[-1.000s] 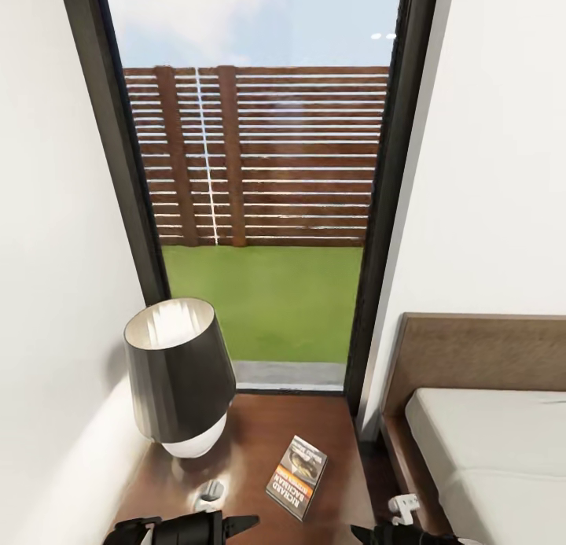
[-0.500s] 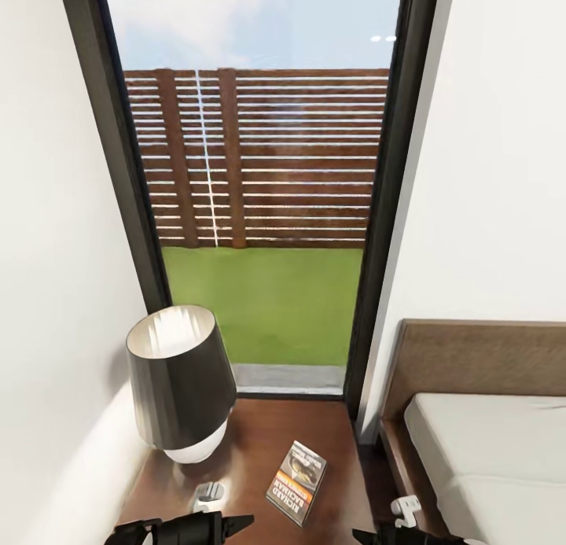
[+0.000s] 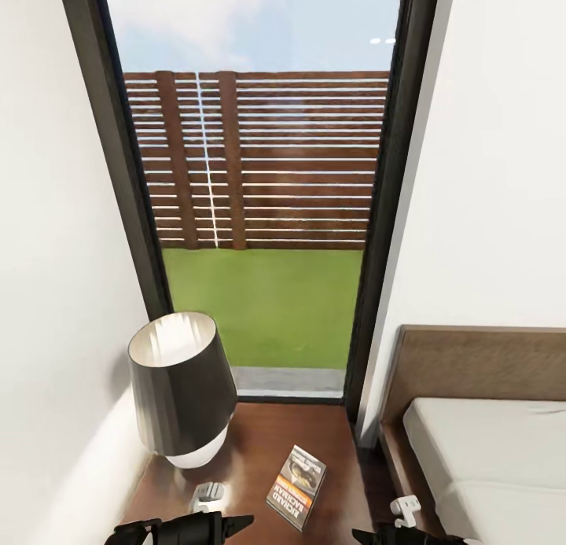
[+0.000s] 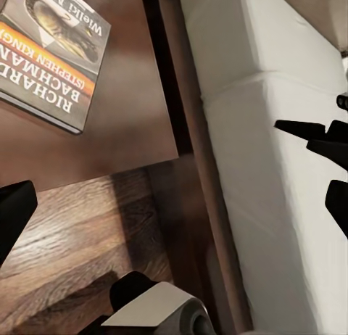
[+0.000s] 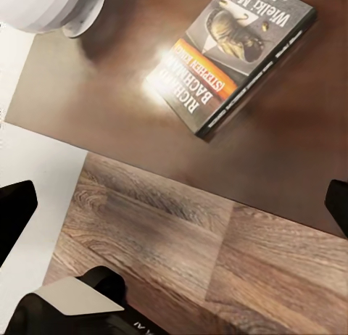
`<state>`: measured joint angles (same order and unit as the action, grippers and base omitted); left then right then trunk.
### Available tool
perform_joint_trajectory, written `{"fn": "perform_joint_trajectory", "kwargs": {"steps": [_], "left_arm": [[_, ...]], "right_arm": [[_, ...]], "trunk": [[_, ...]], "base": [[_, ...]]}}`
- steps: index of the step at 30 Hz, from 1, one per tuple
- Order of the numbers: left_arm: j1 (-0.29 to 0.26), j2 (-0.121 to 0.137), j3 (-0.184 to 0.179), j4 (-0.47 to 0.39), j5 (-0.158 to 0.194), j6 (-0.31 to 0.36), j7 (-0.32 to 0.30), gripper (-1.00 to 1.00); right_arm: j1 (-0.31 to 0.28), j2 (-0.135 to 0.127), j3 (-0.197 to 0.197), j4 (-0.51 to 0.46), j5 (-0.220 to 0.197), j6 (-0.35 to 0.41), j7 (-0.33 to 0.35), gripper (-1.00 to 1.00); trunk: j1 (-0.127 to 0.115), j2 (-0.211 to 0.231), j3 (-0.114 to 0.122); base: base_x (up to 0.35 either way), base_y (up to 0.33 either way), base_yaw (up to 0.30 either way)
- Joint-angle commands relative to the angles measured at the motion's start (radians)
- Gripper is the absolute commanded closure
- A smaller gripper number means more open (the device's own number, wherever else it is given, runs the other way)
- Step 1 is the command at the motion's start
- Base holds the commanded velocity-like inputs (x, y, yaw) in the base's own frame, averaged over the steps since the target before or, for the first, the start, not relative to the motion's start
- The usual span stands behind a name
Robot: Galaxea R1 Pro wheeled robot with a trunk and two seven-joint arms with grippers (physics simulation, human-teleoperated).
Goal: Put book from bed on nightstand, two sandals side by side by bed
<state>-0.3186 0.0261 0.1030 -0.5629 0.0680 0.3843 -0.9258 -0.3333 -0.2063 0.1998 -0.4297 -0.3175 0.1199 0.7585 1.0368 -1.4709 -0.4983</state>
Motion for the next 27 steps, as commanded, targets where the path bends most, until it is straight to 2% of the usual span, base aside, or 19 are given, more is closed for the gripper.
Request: {"fn": "perform_joint_trajectory", "kwargs": {"steps": [1, 8, 11, 13, 17, 23, 24, 27], "left_arm": [[0.000, 0.000, 0.002, 0.000, 0.006, 0.010, -0.002, -1.00], [0.000, 0.000, 0.001, 0.000, 0.006, 0.009, -0.001, -1.00], [0.000, 0.000, 0.003, 0.000, 0.006, 0.000, 0.044, -1.00], [0.000, -0.002, 0.003, 0.001, 0.006, -0.046, 0.146, -1.00], [0.000, -0.004, 0.003, 0.001, 0.009, -0.095, 0.267, -1.00], [0.000, -0.002, 0.006, 0.001, 0.009, -0.122, 0.328, -1.00], [0.000, -0.003, 0.005, 0.001, 0.009, -0.131, 0.392, -1.00], [0.000, -0.006, 0.003, 0.001, 0.009, -0.150, 0.465, -1.00]], "right_arm": [[0.000, -0.001, 0.004, -0.001, -0.010, 0.009, 0.001, -1.00], [0.000, -0.001, 0.004, -0.001, -0.009, 0.010, 0.001, -1.00], [0.000, -0.001, 0.003, -0.001, -0.007, 0.009, 0.000, -1.00], [0.000, -0.001, 0.002, -0.001, -0.006, 0.009, -0.001, -1.00], [0.000, -0.001, 0.001, -0.001, -0.006, 0.009, -0.001, -1.00], [0.000, -0.001, 0.001, 0.000, -0.006, 0.009, -0.001, -1.00], [0.000, -0.001, 0.001, 0.000, -0.007, 0.009, 0.000, -1.00], [0.000, -0.001, 0.001, 0.000, -0.009, 0.009, 0.000, -1.00]], "trunk": [[-0.004, 0.007, 0.002], [-0.031, 0.056, 0.024], [-0.042, 0.077, 0.034], [-0.050, 0.091, 0.040], [-0.065, 0.119, 0.052], [-0.088, 0.161, 0.071], [-0.092, 0.168, 0.074], [-0.104, 0.189, 0.084]], "base": [[0.000, 0.000, 0.000], [0.000, 0.000, 0.000], [0.000, 0.000, 0.000], [0.000, 0.000, 0.000], [0.000, 0.000, 0.000], [0.000, 0.000, 0.000], [0.000, 0.000, 0.000], [0.000, 0.000, 0.000]]}}
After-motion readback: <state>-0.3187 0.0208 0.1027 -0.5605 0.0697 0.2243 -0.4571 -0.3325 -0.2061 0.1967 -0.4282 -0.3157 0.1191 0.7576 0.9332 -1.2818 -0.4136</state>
